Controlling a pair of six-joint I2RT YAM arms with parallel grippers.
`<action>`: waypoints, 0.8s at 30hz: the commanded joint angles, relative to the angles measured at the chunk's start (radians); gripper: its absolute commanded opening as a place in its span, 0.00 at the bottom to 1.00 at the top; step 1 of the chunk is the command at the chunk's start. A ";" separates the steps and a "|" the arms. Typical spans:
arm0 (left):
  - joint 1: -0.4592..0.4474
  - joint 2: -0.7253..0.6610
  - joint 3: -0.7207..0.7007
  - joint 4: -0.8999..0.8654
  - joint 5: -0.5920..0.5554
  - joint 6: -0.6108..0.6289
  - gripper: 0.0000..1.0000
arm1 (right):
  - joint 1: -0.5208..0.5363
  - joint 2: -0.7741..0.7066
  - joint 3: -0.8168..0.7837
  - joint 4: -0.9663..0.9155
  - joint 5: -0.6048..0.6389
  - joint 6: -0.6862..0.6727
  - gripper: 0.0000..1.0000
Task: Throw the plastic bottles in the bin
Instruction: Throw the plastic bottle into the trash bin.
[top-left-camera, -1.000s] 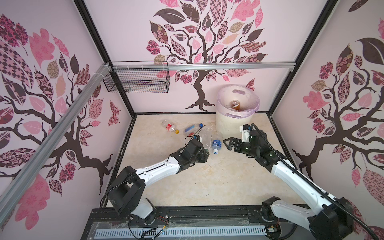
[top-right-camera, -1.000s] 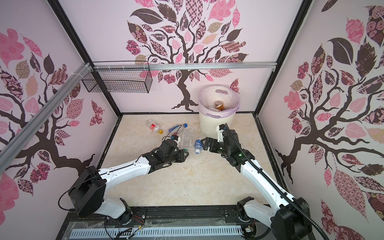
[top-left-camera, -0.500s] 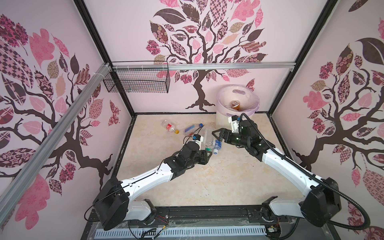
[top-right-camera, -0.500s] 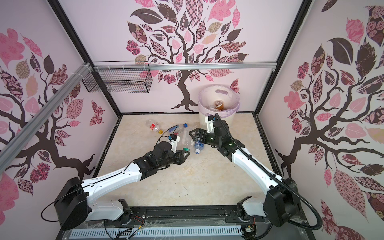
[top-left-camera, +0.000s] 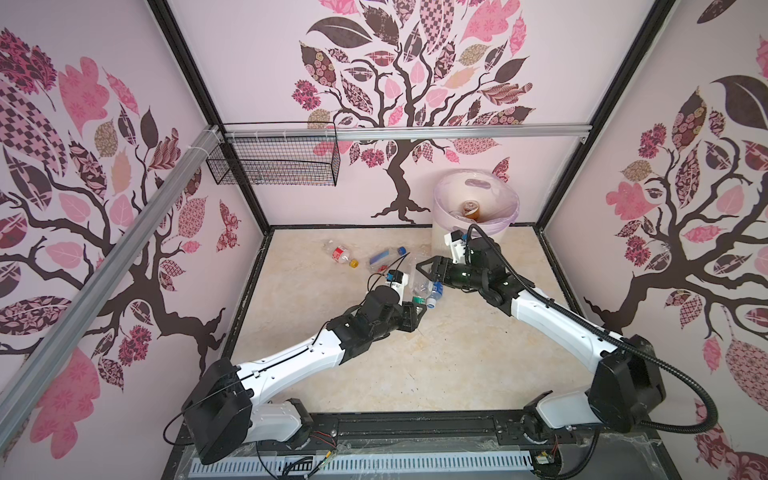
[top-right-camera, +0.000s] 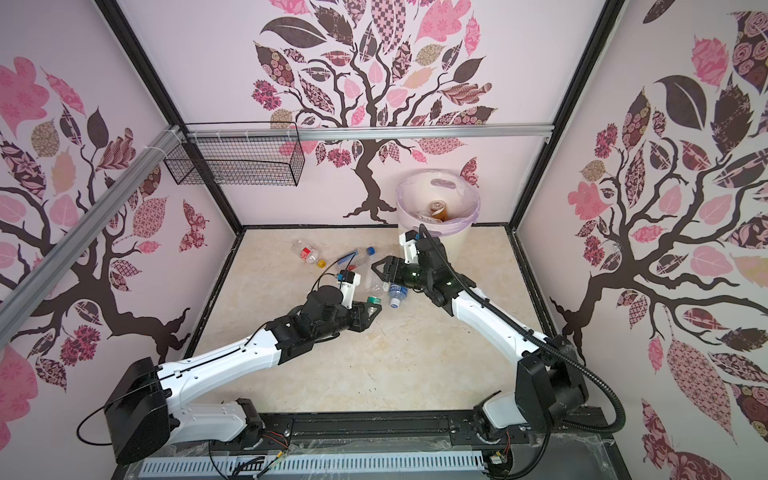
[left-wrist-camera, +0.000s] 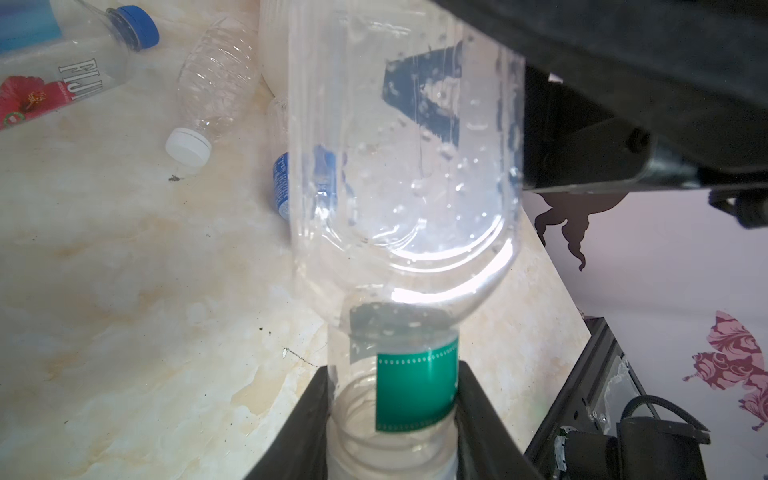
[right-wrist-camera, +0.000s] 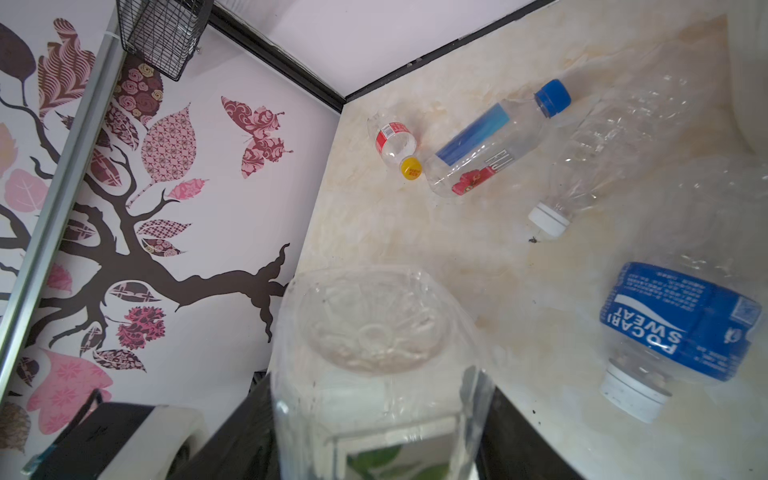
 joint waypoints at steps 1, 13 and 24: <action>-0.014 -0.007 -0.019 0.037 0.000 0.021 0.32 | 0.006 0.021 0.038 0.024 -0.013 0.005 0.60; -0.014 -0.032 -0.010 -0.034 -0.038 0.017 0.60 | 0.006 -0.023 0.036 0.006 0.034 -0.028 0.45; -0.014 -0.136 0.079 -0.178 -0.154 0.062 0.98 | 0.006 -0.003 0.186 -0.113 0.190 -0.178 0.42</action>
